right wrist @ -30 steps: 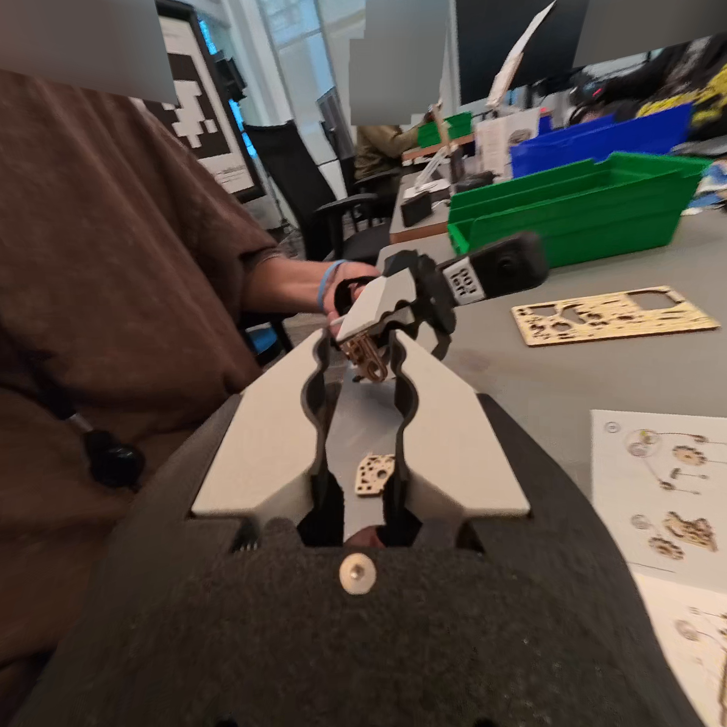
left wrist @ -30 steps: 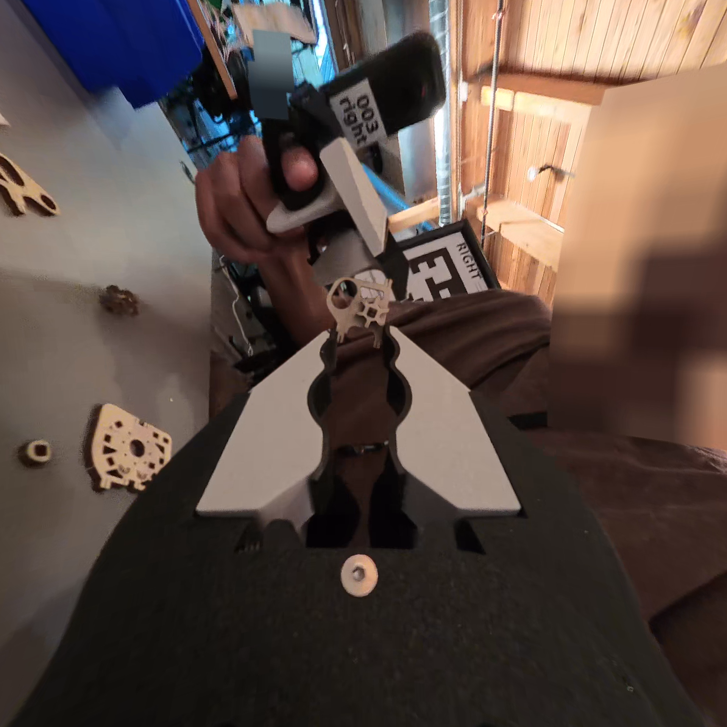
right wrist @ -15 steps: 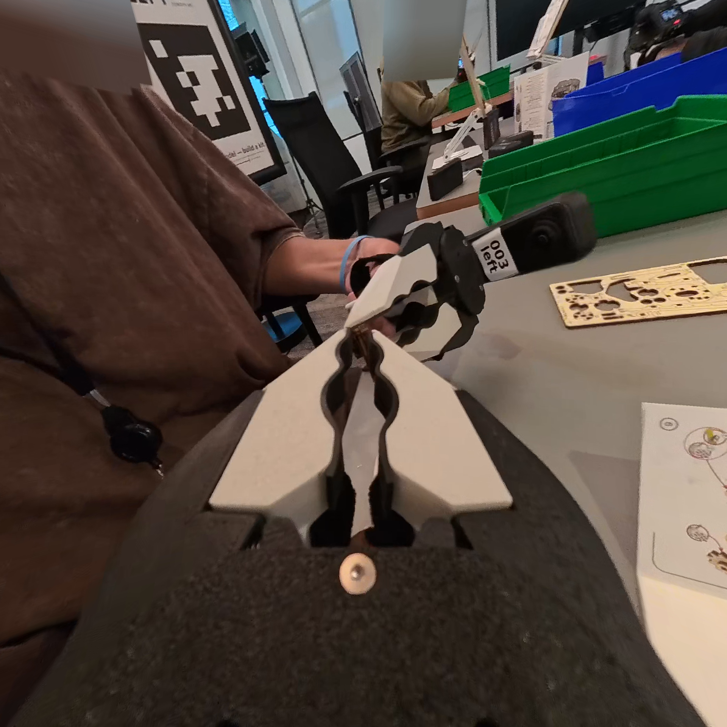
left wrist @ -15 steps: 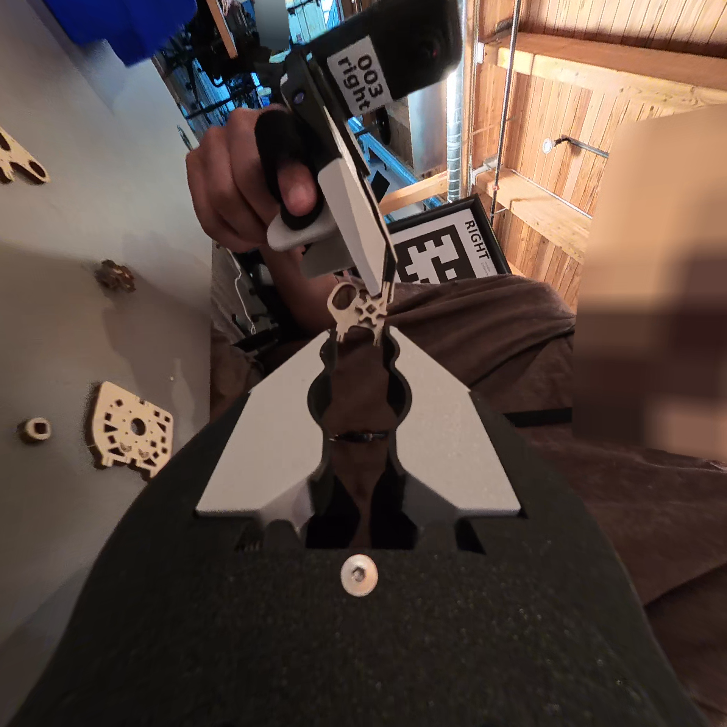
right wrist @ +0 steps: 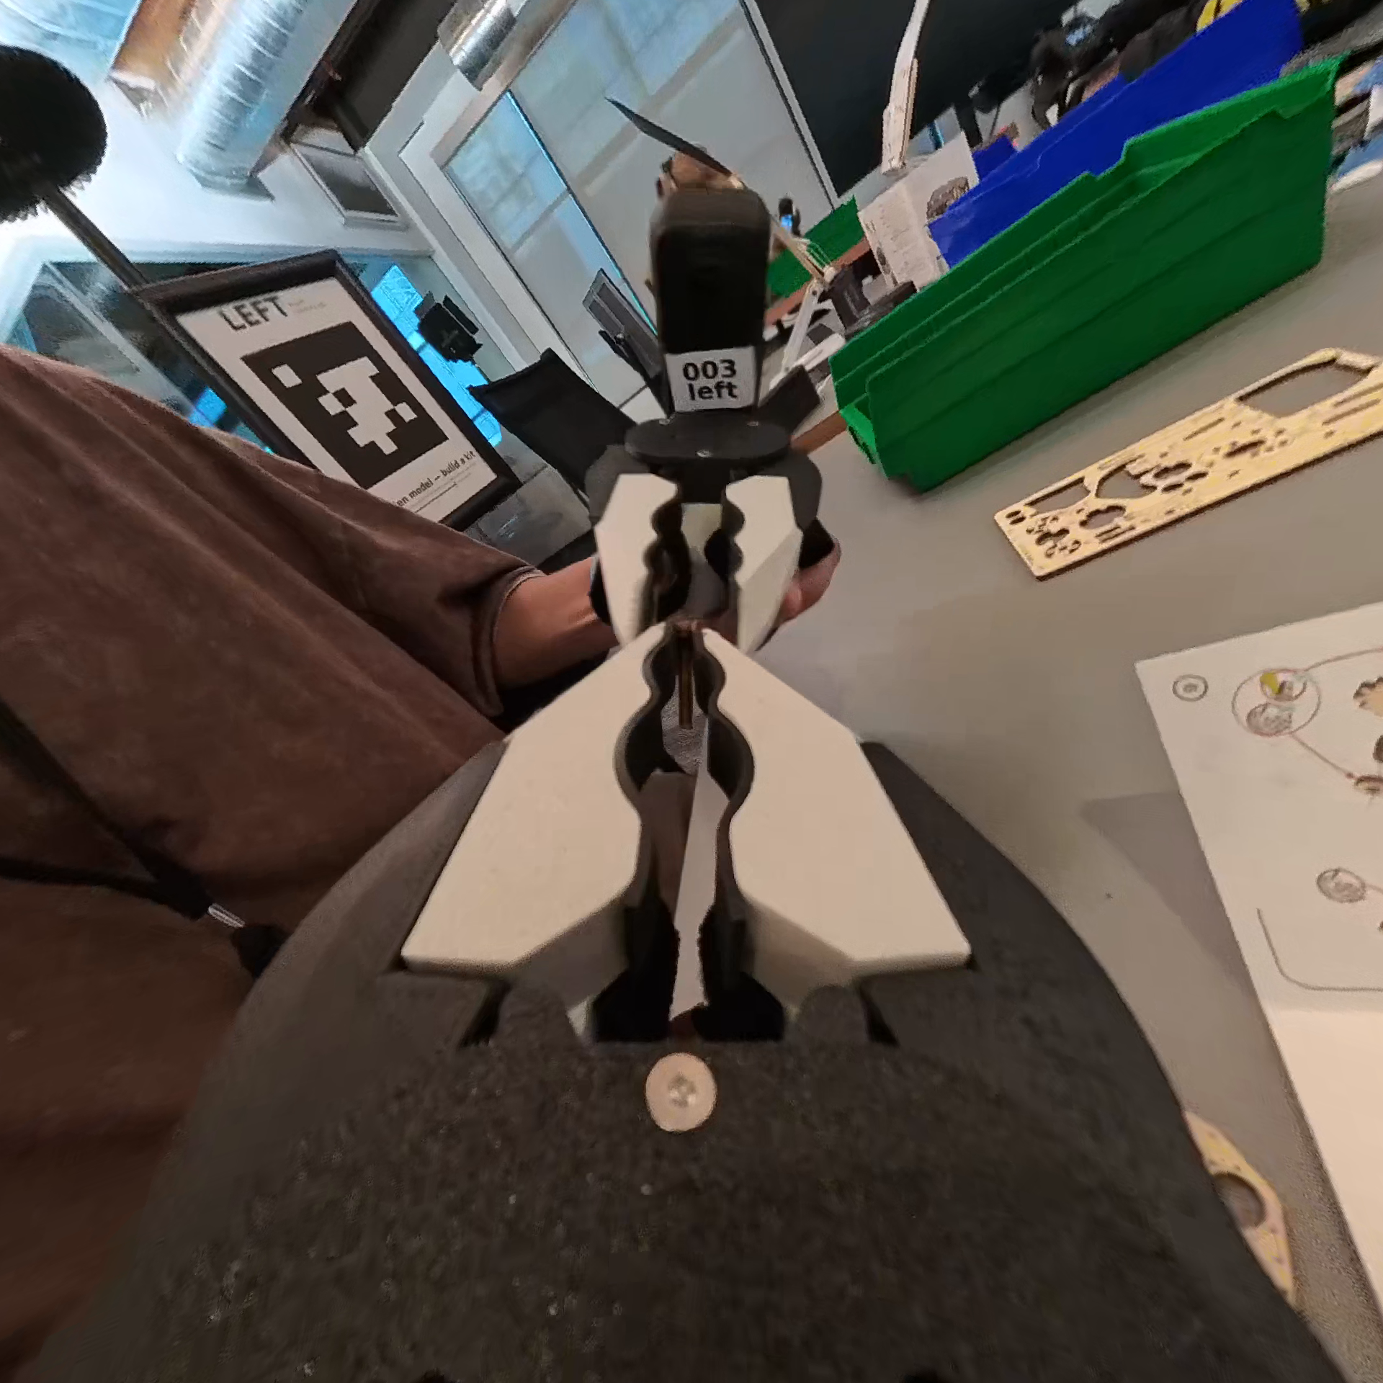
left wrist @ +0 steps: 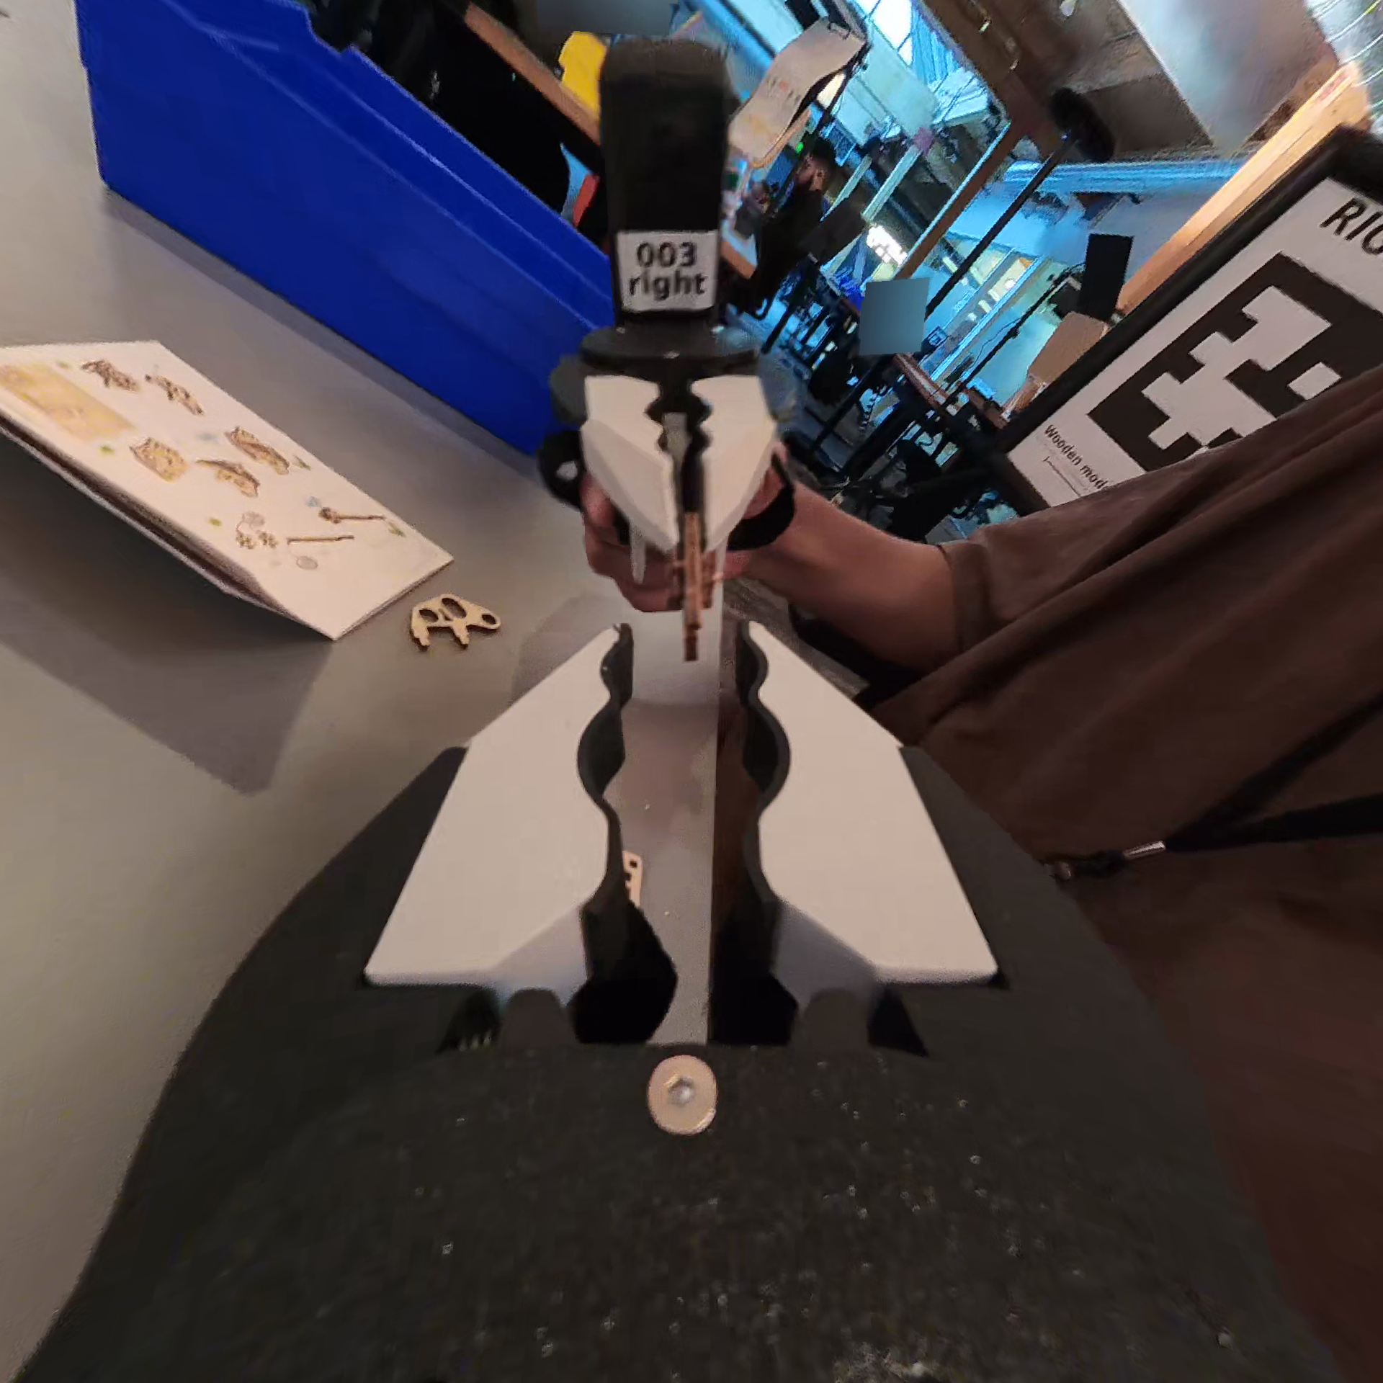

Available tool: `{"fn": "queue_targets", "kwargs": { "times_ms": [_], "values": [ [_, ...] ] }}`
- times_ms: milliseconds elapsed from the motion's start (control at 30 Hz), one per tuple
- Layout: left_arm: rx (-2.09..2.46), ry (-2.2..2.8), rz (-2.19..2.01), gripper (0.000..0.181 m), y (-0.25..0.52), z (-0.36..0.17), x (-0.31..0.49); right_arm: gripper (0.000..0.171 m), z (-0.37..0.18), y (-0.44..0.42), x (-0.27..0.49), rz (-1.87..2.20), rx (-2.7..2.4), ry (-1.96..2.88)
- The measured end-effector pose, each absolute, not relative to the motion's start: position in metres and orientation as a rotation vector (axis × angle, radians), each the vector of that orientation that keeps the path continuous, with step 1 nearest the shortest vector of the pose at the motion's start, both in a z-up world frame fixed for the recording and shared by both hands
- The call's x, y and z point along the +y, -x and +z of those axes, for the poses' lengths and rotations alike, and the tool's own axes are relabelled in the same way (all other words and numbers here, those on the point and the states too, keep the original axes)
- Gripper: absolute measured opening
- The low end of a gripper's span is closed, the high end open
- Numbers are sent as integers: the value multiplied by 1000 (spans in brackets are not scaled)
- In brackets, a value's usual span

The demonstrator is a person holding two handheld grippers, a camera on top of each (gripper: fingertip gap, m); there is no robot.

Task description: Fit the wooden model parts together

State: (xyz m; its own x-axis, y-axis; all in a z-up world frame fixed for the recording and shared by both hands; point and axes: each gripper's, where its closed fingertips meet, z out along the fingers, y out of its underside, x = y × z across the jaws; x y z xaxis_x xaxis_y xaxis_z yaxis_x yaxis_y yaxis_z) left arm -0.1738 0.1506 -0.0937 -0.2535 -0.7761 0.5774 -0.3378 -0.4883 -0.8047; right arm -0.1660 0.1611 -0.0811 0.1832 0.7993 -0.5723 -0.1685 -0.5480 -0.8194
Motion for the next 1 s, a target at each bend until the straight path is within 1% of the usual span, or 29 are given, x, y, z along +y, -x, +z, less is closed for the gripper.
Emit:
{"fn": "queue_targets", "kwargs": {
  "times_ms": [100,133,167,367,433,467,600,767,867,1000],
  "values": [
    [1338,1671,-1807,21,174,-94,151,3,-87,169,162,1513,-595,1671],
    [1344,1667,-1804,16,175,-95,151,3,-86,170,162,1524,-598,1662],
    [1349,1660,-1800,5,175,-95,151,3,-86,171,162,1526,-594,1664],
    [1338,1718,-1694,2,176,-104,159,3,-92,172,171,1438,-588,1682],
    [1303,1768,-1647,1,180,-107,167,10,-99,168,180,1297,-590,1719],
    [1285,1788,-1626,1,184,-109,173,9,-105,166,182,1208,-619,1746],
    [1143,1955,-1573,1,208,-121,196,17,-143,173,169,844,-920,1889],
    [977,2223,-1534,1,232,-163,196,22,-204,192,163,395,-1270,2033],
    [970,2275,-1538,1,234,-173,193,16,-215,198,165,339,-1341,2029],
    [1031,2313,-1498,1,235,-184,190,17,-221,200,162,455,-1341,2096]
  ]
}}
